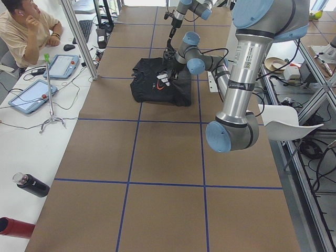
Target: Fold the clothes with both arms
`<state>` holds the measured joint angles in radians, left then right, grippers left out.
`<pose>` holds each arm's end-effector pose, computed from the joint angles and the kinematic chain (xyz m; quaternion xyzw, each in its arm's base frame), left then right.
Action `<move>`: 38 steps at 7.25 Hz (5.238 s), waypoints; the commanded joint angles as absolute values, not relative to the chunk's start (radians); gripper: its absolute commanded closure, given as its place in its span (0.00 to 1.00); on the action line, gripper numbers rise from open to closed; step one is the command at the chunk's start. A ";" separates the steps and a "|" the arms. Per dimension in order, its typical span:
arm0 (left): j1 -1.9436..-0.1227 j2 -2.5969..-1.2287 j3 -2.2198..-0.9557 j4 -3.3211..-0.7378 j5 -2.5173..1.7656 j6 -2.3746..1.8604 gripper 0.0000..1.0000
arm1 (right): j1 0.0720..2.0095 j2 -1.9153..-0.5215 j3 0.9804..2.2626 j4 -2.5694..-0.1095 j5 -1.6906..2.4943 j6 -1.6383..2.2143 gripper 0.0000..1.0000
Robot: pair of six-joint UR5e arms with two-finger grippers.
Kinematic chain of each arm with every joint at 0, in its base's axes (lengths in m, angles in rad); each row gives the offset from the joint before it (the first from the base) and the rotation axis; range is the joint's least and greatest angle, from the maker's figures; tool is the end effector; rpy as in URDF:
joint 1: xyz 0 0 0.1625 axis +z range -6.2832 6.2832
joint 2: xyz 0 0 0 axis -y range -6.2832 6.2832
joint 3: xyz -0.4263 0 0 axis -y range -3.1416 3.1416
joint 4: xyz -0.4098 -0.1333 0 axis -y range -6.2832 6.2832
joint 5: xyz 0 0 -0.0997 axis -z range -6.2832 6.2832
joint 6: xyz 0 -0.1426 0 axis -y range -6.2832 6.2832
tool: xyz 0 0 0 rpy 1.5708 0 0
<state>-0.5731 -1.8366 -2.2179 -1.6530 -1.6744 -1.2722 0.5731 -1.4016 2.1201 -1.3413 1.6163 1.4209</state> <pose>0.3859 -0.3901 0.2431 0.1600 0.4513 -0.0956 0.8727 -0.3968 -0.4070 0.3151 0.1425 -0.4340 0.1767 0.8719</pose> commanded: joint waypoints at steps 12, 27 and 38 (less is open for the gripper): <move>-0.701 -2.051 -1.598 -1.979 -1.568 -1.167 1.00 | 0.746 -1.066 1.692 -1.519 1.592 1.238 1.00; -0.499 -1.758 -1.818 -2.193 -1.755 -1.150 0.01 | 0.801 -1.066 1.769 -1.519 1.758 1.077 0.00; -0.682 -1.753 -1.713 -2.203 -1.727 -0.886 1.00 | 0.756 -1.066 1.766 -1.453 1.749 1.086 0.00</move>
<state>-0.5825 -1.7442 -1.7722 -2.2000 -1.7255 -1.0050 0.7672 -1.0647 1.7694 -1.4789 1.7505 1.0831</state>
